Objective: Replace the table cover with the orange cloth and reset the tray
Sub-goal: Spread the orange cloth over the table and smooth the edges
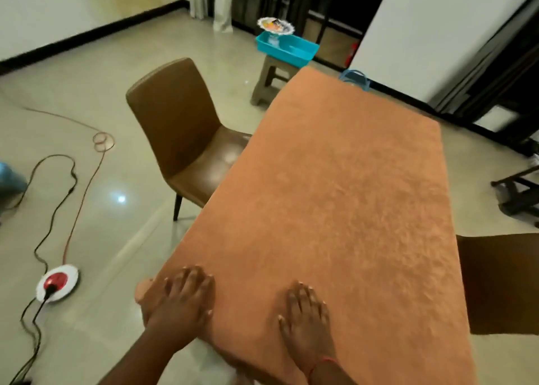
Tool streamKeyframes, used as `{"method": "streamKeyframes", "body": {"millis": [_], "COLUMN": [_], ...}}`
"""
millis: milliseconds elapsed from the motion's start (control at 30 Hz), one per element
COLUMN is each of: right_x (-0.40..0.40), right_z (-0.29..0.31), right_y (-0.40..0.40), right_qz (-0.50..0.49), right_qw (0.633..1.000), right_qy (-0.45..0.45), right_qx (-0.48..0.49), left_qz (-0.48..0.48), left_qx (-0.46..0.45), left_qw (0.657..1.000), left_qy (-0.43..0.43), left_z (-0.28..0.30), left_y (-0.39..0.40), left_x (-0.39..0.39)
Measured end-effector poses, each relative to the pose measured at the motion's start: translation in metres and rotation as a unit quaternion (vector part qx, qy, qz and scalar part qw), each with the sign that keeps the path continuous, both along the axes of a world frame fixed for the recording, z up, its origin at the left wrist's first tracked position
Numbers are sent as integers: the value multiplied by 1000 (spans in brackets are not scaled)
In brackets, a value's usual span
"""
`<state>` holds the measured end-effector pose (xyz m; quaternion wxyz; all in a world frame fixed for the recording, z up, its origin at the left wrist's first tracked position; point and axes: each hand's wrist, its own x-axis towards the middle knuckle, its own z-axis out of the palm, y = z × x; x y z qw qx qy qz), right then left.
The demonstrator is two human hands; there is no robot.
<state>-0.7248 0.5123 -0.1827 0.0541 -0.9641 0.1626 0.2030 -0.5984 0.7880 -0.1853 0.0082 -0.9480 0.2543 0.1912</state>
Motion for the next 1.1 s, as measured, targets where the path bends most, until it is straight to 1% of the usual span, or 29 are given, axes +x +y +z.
{"method": "streamKeyframes", "body": {"millis": [67,167,300,400,533,667,733,900,967,1033,1100], "right_x": [31,74,123,156,183,200,212,223,222,221,220], "right_z": [16,31,25,12,4,3,2,3,1,-1,-1], "right_y": [3,13,37,69,113,152,168,182,183,182,183], "right_qz": [-8,3,-6,-23,-85,-156,-178,-222,-231,-230,-229], "right_qw": [1000,999,999,999,996,987,982,972,969,969,969], "right_qy": [10,-1,-18,-13,-6,29,59,79,83,88,88], "right_qx": [14,48,29,26,4,-14,-15,5,13,11,10], "left_qz": [-12,-60,-147,-227,-345,-407,-420,-428,-435,-426,-410], "left_qx": [-5,-23,-54,-81,-105,-119,-117,-82,-72,-83,-98], "left_qw": [1000,998,987,970,933,905,898,899,897,900,905], "left_qy": [-2,-15,-24,-11,20,45,51,48,12,-34,-61], "left_z": [-7,-9,-2,2,-10,-35,-42,-54,-57,-57,-59], "left_y": [12,19,20,22,33,54,56,52,55,55,52], "left_x": [19,44,77,108,143,160,168,160,156,154,157]}}
